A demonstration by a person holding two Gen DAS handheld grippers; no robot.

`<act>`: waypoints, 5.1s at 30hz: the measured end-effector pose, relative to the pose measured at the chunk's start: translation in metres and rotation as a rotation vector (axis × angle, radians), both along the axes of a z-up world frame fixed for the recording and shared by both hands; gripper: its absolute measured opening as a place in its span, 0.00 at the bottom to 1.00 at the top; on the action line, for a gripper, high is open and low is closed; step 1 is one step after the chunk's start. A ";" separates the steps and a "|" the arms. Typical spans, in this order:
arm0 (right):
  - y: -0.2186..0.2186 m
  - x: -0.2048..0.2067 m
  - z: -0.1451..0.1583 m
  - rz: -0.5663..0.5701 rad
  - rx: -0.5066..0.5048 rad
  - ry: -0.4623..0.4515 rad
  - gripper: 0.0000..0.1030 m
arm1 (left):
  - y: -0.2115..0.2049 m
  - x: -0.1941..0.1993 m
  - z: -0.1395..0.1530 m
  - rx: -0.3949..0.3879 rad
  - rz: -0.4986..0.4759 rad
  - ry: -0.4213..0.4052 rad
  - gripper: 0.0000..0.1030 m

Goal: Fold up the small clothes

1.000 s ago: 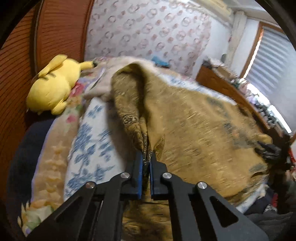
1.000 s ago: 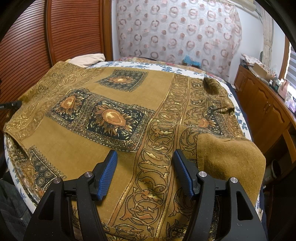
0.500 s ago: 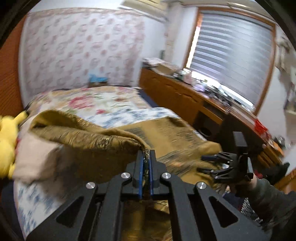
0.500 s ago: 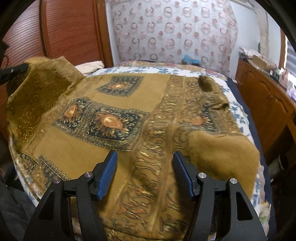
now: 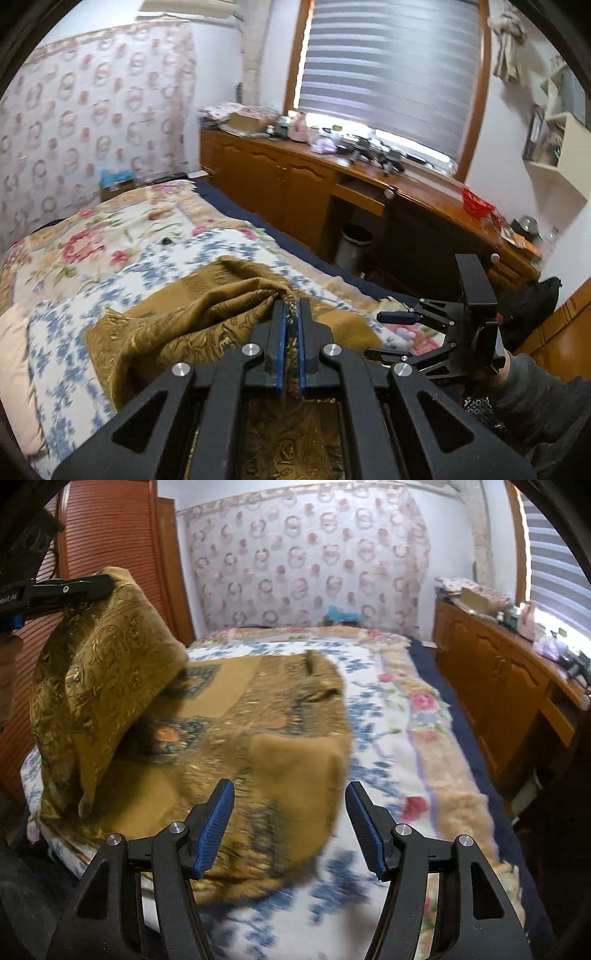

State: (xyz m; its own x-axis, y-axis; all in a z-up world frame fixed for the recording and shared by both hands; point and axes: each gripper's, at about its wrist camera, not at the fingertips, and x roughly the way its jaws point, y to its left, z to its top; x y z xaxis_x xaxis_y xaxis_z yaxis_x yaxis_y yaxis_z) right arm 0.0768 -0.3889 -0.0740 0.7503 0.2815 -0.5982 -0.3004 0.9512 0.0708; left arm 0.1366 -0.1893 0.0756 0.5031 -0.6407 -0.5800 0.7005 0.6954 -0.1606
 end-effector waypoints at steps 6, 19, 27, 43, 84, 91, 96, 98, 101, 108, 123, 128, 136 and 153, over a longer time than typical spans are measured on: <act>-0.024 -0.002 0.005 -0.038 0.014 -0.008 0.62 | -0.029 0.008 -0.018 0.077 -0.014 0.037 0.07; -0.029 0.046 0.024 -0.009 -0.053 -0.009 0.61 | 0.013 0.038 -0.041 0.068 0.054 0.045 0.48; -0.006 0.116 0.041 0.080 -0.059 0.015 0.46 | 0.071 0.077 -0.081 0.155 0.201 0.071 0.53; 0.069 0.269 0.018 0.155 -0.183 0.201 0.19 | 0.118 0.126 -0.149 0.202 0.272 0.170 0.53; 0.173 0.161 0.061 0.297 -0.172 0.174 0.40 | 0.140 0.104 -0.119 0.215 0.305 -0.005 0.57; 0.190 0.131 0.038 0.303 -0.222 0.223 0.47 | 0.151 0.103 -0.114 0.176 0.304 -0.013 0.57; 0.195 0.119 0.031 0.300 -0.270 0.229 0.50 | 0.152 0.100 -0.112 0.163 0.304 -0.019 0.57; 0.198 0.118 0.027 0.300 -0.317 0.222 0.50 | 0.152 0.100 -0.112 0.163 0.304 -0.017 0.57; 0.201 0.120 0.020 0.293 -0.371 0.210 0.50 | 0.153 0.100 -0.112 0.164 0.304 -0.019 0.57; 0.190 0.144 0.031 0.306 -0.319 0.177 0.02 | 0.154 0.100 -0.113 0.165 0.311 -0.012 0.57; 0.027 0.265 0.040 -0.113 -0.158 0.330 0.22 | 0.145 0.099 -0.122 0.170 0.275 0.013 0.57; 0.025 0.240 0.052 -0.108 -0.114 0.279 0.24 | 0.141 0.098 -0.124 0.179 0.264 0.016 0.57; 0.039 0.219 0.089 -0.156 -0.172 0.131 0.32 | 0.142 0.100 -0.127 0.174 0.269 0.027 0.57; 0.106 0.151 0.052 0.113 -0.150 0.249 0.35 | 0.129 0.089 -0.121 0.177 0.246 0.004 0.57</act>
State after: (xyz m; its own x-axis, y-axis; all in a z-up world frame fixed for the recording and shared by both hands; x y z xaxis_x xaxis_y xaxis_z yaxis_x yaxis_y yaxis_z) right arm 0.2277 -0.2830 -0.0219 0.5441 0.2497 -0.8010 -0.3960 0.9181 0.0171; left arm 0.2255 -0.0607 -0.0451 0.6279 -0.3889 -0.6742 0.5073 0.8614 -0.0244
